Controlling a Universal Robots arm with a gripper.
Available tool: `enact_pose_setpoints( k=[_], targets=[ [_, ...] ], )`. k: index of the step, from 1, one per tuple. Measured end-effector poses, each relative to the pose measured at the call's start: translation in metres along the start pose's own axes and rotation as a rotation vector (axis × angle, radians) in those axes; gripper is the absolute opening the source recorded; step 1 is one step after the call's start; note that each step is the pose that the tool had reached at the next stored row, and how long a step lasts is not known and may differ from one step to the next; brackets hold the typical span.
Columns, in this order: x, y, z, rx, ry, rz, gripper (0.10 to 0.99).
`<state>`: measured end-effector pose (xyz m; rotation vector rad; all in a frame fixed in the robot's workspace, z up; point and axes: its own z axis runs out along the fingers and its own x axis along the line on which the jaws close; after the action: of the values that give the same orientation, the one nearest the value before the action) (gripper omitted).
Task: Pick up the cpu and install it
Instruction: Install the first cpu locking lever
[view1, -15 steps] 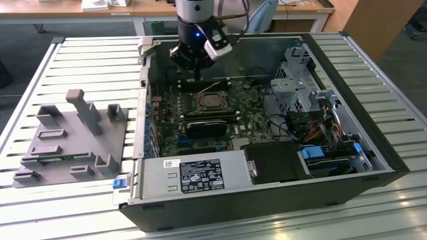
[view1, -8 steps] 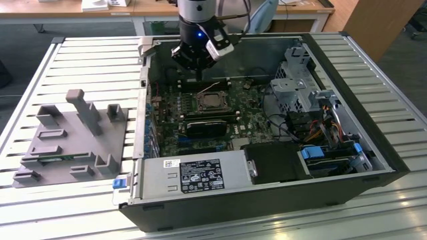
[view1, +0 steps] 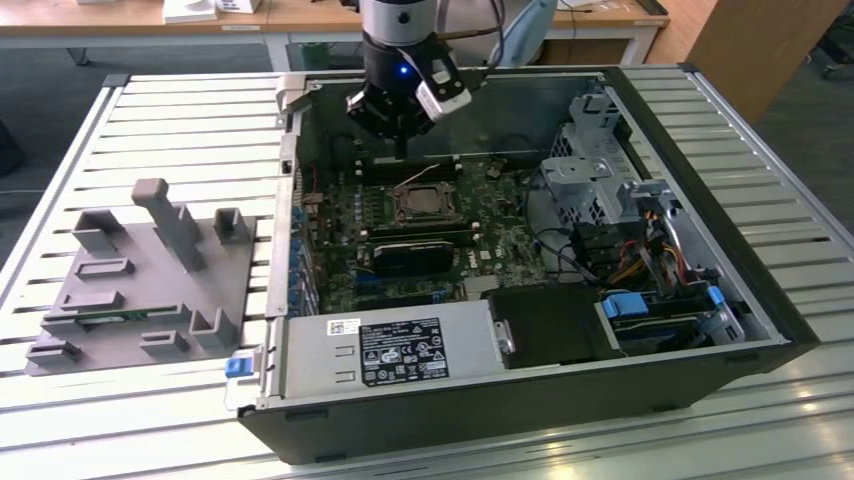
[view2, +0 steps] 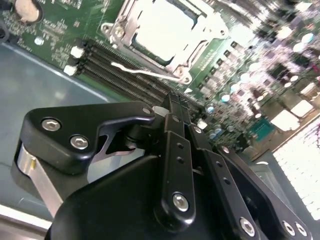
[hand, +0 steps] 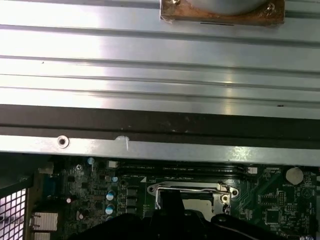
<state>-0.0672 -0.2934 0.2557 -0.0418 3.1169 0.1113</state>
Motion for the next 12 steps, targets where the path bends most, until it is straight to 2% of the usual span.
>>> enact_pose_setpoints(
  k=[2,3,10,12],
  targets=[
    [-0.0014,-0.0006,0.0005,-0.020,-0.0005,0.001,0.106],
    [-0.0019,-0.0009,0.0011,-0.024,-0.0008,0.001,0.106],
    [-0.0092,-0.0016,0.0063,-0.025,-0.0009,0.008,0.106],
    [-0.0120,-0.0019,0.0089,-0.026,0.0022,0.009,0.106]
  ],
)
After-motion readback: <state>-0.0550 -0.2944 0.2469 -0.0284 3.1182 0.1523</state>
